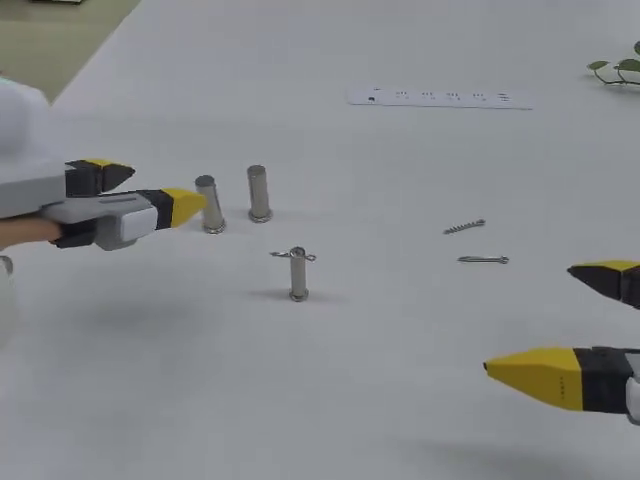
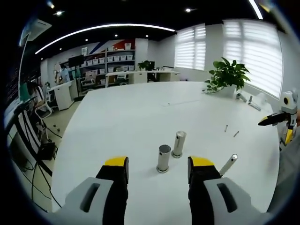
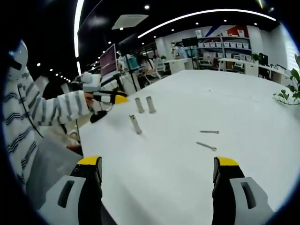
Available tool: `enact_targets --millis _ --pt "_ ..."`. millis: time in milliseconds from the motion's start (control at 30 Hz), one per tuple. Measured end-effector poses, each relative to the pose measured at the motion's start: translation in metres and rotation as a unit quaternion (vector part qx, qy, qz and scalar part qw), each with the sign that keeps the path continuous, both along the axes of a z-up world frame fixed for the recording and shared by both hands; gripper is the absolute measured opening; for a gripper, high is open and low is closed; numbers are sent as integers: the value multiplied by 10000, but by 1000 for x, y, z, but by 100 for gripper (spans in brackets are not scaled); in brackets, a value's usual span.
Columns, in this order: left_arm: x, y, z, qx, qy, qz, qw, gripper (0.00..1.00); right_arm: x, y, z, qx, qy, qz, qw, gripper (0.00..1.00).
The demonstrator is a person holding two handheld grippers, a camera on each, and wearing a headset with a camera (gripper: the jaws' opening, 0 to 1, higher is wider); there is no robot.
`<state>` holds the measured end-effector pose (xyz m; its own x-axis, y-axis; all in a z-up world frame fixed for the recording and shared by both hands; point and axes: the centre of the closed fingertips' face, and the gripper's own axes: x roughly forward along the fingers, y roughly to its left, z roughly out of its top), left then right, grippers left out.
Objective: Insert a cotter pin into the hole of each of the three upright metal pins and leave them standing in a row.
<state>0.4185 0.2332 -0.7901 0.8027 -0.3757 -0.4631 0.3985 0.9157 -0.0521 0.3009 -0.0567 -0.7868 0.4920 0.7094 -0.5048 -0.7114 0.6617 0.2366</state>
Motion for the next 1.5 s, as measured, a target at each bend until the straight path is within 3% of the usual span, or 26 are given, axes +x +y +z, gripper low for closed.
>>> enact_targets --millis 167,267,367,567,833,867,933,1067,1267,1500 --pt "7 -8 -14 -20 179 -54 9998 38 -3 -5 -2 -122 -6 -39 9999 100" --pt "10 -15 -24 -148 298 -172 9993 37 -2 -9 -2 -143 18 -149 9998 100" --pt "16 -19 -27 -10 200 -235 9995 35 -2 -12 -3 -151 23 -198 9997 100" --pt "29 -19 -30 -70 155 -169 9997 23 -4 -15 -5 -182 77 -269 9994 100" --pt "31 -23 -32 -64 119 -220 9997 15 -5 -18 -6 -154 110 -387 9991 100" --pt "31 -23 -32 -65 122 -221 9997 15 -6 -19 -6 -154 111 -390 9991 100" --pt "30 -24 -36 -247 324 -124 9991 12 -6 -19 -6 -143 109 -408 9990 100" --pt "31 -24 -35 0 149 -156 9998 12 -7 -19 -5 -68 141 -453 9989 99" --pt "31 -23 -34 157 33 -89 9998 11 -7 -20 -4 -75 104 -454 9989 99" --pt "31 -21 -34 203 58 15 9998 10 -10 -22 -4 -83 98 -461 9989 99"
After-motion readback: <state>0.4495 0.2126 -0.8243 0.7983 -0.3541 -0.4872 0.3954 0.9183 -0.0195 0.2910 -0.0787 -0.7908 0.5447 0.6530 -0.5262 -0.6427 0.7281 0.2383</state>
